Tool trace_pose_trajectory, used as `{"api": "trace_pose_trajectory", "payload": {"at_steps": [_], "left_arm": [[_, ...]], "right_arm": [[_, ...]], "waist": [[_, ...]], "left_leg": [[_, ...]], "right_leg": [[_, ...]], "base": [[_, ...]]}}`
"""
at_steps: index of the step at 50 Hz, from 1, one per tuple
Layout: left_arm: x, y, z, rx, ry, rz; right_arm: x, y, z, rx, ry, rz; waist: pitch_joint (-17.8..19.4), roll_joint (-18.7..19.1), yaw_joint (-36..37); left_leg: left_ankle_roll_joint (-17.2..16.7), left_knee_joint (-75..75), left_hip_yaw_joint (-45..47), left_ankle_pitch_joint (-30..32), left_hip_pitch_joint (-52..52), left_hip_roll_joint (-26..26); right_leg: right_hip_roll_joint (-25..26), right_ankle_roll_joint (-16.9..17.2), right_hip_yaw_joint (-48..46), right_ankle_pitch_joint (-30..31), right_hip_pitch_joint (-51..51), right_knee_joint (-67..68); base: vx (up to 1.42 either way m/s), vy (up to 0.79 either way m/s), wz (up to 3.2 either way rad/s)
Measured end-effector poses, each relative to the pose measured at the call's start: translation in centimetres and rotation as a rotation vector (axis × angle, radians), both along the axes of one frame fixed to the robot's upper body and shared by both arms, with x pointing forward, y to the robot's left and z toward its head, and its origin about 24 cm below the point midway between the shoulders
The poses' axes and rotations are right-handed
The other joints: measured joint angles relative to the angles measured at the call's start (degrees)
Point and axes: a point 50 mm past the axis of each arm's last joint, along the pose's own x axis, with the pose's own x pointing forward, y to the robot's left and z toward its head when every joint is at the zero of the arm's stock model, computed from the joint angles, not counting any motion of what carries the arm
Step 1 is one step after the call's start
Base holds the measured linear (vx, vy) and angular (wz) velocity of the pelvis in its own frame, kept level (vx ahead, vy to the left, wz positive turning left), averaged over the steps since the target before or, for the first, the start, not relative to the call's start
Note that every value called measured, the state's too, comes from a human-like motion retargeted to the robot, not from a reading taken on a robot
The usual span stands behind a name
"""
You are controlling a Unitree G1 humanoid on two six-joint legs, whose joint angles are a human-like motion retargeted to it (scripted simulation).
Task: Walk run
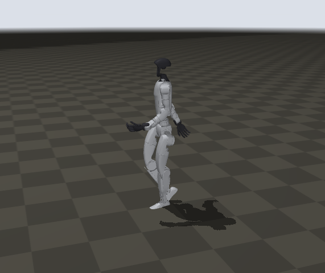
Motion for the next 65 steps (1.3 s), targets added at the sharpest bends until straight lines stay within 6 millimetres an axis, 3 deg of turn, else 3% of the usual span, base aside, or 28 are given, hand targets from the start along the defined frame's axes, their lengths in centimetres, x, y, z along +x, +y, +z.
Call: {"api": "trace_pose_trajectory", "payload": {"at_steps": [3,7,10,13,15,17,20,22,23,25,27,30,32,36,40,43,45,47,50,52,54,57,60,63,65], "left_arm": [[1.2,-0.6,1.1,0.001,-0.071,-0.050],[2.4,-0.8,2.0,0.011,-0.111,-0.098],[2.8,-0.8,2.2,0.034,-0.121,-0.124],[2.5,-1.2,1.7,0.034,-0.104,-0.149],[2.0,-1.7,1.2,0.019,-0.081,-0.156],[1.4,-2.3,0.7,0.001,-0.056,-0.161],[0.2,-3.0,-0.3,-0.017,-0.008,-0.167],[-0.1,-3.1,-0.4,-0.019,0.003,-0.152],[-0.1,-2.8,-0.4,-0.020,0.003,-0.134],[-0.2,-2.3,-0.4,-0.030,0.000,-0.112],[-0.2,-1.6,-0.4,-0.032,-0.004,-0.097],[-0.5,-0.3,-0.2,-0.012,-0.015,-0.058],[-0.9,0.4,-0.2,0.009,-0.015,-0.041],[-1.5,0.3,-0.6,0.008,0.005,-0.035],[-2.4,-0.4,-1.2,-0.029,0.041,0.000],[-3.2,-0.5,-1.7,-0.041,0.068,0.006],[-3.6,-0.4,-2.0,-0.038,0.086,0.000],[-4.3,-0.3,-2.3,-0.028,0.108,-0.003],[-4.8,0.1,-2.7,-0.018,0.132,0.010],[-4.5,0.3,-2.7,-0.022,0.136,0.010],[-3.7,0.2,-2.4,-0.016,0.123,-0.001],[-1.5,0.2,-1.5,0.007,0.077,-0.017],[0.0,0.0,-0.1,0.045,0.003,-0.052],[1.0,0.1,1.1,0.071,-0.069,-0.091],[1.4,0.4,1.6,0.078,-0.097,-0.103]], "right_arm": [[-5.4,1.1,2.6,0.022,0.157,-0.115],[-9.1,2.9,5.0,0.046,0.298,-0.221],[-9.3,3.5,5.2,0.077,0.309,-0.267],[-7.5,3.1,4.0,0.091,0.252,-0.272],[-5.4,2.4,2.7,0.068,0.186,-0.249],[-2.7,1.4,1.2,0.015,0.087,-0.212],[3.2,-0.7,-1.1,-0.068,-0.098,-0.142],[9.4,-2.1,-2.3,-0.104,-0.238,-0.080],[12.8,-2.7,-2.7,-0.121,-0.308,-0.039],[19.9,-3.5,-2.6,-0.169,-0.476,0.033],[27.2,-3.3,-1.6,-0.214,-0.693,0.087],[37.2,-2.0,2.1,-0.235,-1.050,0.145],[42.1,-1.1,5.3,-0.219,-1.255,0.171],[48.3,-0.2,11.8,-0.208,-1.610,0.220],[50.4,-0.1,15.5,-0.285,-1.842,0.246],[49.5,-0.4,14.2,-0.348,-1.819,0.207],[47.8,-0.5,11.8,-0.346,-1.730,0.195],[44.5,-0.6,7.9,-0.301,-1.538,0.210],[36.5,-0.6,1.5,-0.185,-1.114,0.259],[29.8,-1.2,-1.3,-0.142,-0.823,0.288],[23.0,-2.0,-2.7,-0.112,-0.578,0.302],[13.0,-2.6,-2.6,-0.042,-0.249,0.297],[3.5,-1.8,-0.8,0.050,0.022,0.216],[-3.7,0.1,2.0,0.125,0.205,0.080],[-7.2,1.5,3.9,0.158,0.301,-0.019]], "waist": [[0.72,0.16,-4.17],[2.49,-2.73,-7.90],[3.55,-3.44,-7.63],[2.42,-2.79,-6.33],[0.98,-1.76,-7.45],[-0.04,-0.44,-11.37],[-1.31,-0.24,-11.89],[-1.16,-1.99,-10.50],[-0.79,-2.43,-9.58],[-2.07,-5.13,-7.90],[-1.48,-5.74,-7.14],[-0.92,-7.73,-2.65],[-1.10,-8.47,0.12],[-1.02,-7.10,4.57],[-1.29,-6.39,4.50],[-2.40,-6.94,4.02],[-2.97,-7.26,6.62],[-4.15,-7.82,9.71],[-5.31,-7.10,8.90],[-3.86,-6.47,7.82],[-2.51,-5.18,7.79],[-0.84,-2.23,6.26],[0.45,-0.68,1.55],[1.21,-0.98,-2.70],[1.83,-2.35,-4.88]], "left_leg": [[0.38,-1.04,-4.77,-1.53,3.36,-3.16],[-0.05,-1.30,-9.53,-4.10,9.76,-7.92],[-1.98,-1.66,-9.43,-5.15,15.01,-8.21],[-4.68,-0.72,-8.24,-2.68,17.99,-8.15],[-8.18,1.36,-8.25,2.44,18.63,-7.12],[-13.12,6.44,-9.56,13.08,18.89,-4.96],[-21.35,21.86,-5.47,30.99,14.43,-1.62],[-22.65,36.11,-1.90,36.15,8.92,0.03],[-22.96,42.69,-2.06,36.42,6.28,0.28],[-20.37,45.01,-1.54,32.29,2.15,-3.35],[-16.41,47.45,-1.08,24.81,-2.78,-2.28],[-11.97,45.69,2.70,15.75,-10.15,0.92],[-8.94,39.00,6.73,11.13,-13.49,3.97],[-7.86,18.12,12.41,9.78,-17.38,6.49],[-12.37,-1.56,8.69,4.48,-20.87,0.54],[-9.29,-4.48,7.88,4.64,-19.84,-1.18],[-6.58,-0.01,8.47,4.76,-19.26,0.39],[-4.95,2.03,12.08,9.87,-17.95,2.04],[-2.94,7.10,7.29,6.96,-16.87,3.83],[-2.28,8.45,8.98,4.04,-13.14,4.40],[-2.14,6.43,8.59,2.60,-8.51,4.42],[-2.59,4.09,5.11,1.28,-4.49,4.59],[-2.52,1.65,-0.68,0.35,-0.75,2.36],[-1.85,-0.42,-4.94,-1.09,3.30,-1.22],[-1.92,-1.42,-6.92,-2.32,6.52,-3.71]], "right_leg": [[-5.01,0.23,-1.07,-5.25,-5.55,-10.30],[-10.50,3.09,-3.31,-5.96,-8.41,-30.79],[-9.25,9.28,0.19,-9.20,-10.82,-42.52],[-8.48,4.13,-5.68,-10.00,-10.71,-44.55],[-9.60,-1.21,-10.48,-11.48,-9.52,-40.57],[-10.68,-3.47,-10.96,-7.15,-8.69,-38.70],[-8.37,-5.97,2.40,-11.99,-6.70,-33.82],[-10.86,-6.39,-5.29,-13.77,-2.08,-33.87],[-9.20,-7.07,-5.32,-14.26,-0.10,-34.67],[-9.76,-6.64,-1.78,-15.06,3.18,-36.68],[-8.16,-6.48,-0.07,-15.68,6.29,-37.98],[-5.81,-7.20,4.71,-15.91,10.70,-40.51],[-3.98,-7.87,6.58,-16.85,13.03,-41.29],[-0.02,-8.24,7.34,-19.80,17.75,-42.06],[1.95,-8.51,5.93,-22.49,22.81,-42.54],[2.11,-7.55,4.92,-21.03,25.48,-40.76],[1.68,-5.69,6.32,-16.39,26.98,-38.29],[-0.02,-3.65,5.63,-6.05,27.72,-34.21],[1.14,-0.48,7.59,11.99,23.84,-22.26],[0.52,-0.69,4.61,16.98,18.91,-8.16],[-0.98,-1.83,0.78,15.45,15.26,-0.13],[1.59,-2.25,0.35,7.34,8.07,1.79],[0.42,-1.27,-0.30,-0.46,0.07,0.82],[-4.19,0.72,-0.76,-5.70,-5.53,-9.08],[-8.22,2.20,-2.00,-6.08,-7.39,-18.87]], "base": [[0.94,-0.16,1.47],[0.77,-0.23,1.06],[1.04,-0.38,0.14],[0.91,-0.27,-0.08],[1.07,-0.34,1.03],[1.01,-0.39,1.66],[1.16,-0.59,0.47],[0.83,-0.40,-0.74],[0.78,-0.35,-1.29],[0.78,-0.33,-1.26],[0.84,-0.31,-1.17],[0.91,-0.31,-1.74],[1.01,-0.29,-1.43],[0.94,-0.15,-0.79],[1.13,-0.11,0.03],[1.02,-0.09,-0.03],[1.36,-0.05,-1.27],[1.29,-0.02,-1.29],[1.20,0.00,-0.12],[1.05,-0.01,0.33],[1.09,0.01,0.38],[0.91,-0.01,0.78],[0.86,-0.03,1.63],[0.83,-0.14,1.42],[0.91,-0.25,0.98]]}}
